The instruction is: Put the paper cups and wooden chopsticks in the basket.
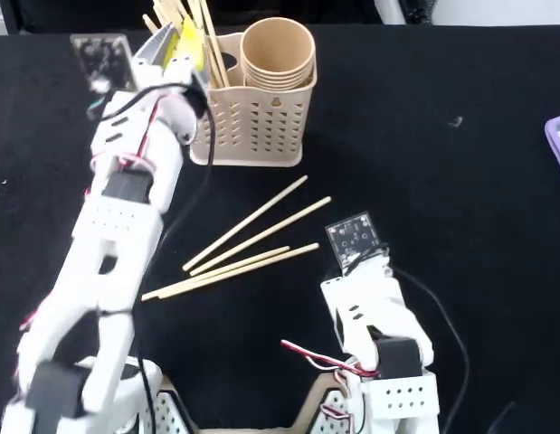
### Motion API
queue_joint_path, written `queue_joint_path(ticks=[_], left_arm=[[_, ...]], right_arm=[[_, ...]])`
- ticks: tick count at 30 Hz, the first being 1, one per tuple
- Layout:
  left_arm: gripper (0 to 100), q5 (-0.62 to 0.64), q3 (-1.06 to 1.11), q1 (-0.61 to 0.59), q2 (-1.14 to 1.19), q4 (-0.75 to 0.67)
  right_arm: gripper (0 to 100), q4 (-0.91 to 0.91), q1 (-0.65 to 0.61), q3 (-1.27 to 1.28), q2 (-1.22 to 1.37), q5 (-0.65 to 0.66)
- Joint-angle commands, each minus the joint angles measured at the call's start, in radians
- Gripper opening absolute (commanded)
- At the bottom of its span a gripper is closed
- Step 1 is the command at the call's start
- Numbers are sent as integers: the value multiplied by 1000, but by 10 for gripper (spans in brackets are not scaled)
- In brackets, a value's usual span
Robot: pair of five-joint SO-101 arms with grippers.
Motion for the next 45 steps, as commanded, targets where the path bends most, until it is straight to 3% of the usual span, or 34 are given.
queue_joint_path(ticks=[1, 19, 24, 33, 40, 45], left_arm=[[29, 2, -142, 2, 68, -25], [32, 2, -28, -30, 230, -23], [172, 9, -27, -31, 230, -14], [170, 9, -151, -31, 216, 189], [170, 3, -180, -27, 37, 342], [170, 2, -177, -22, -126, 591]], right_arm=[[12, -21, 15, -30, -94, -3], [12, -21, 15, -30, -94, -3], [12, -21, 15, -30, -94, -3], [12, -25, 15, -22, -94, -3], [12, -25, 15, -21, -94, -3], [12, -25, 15, -21, -94, -3]])
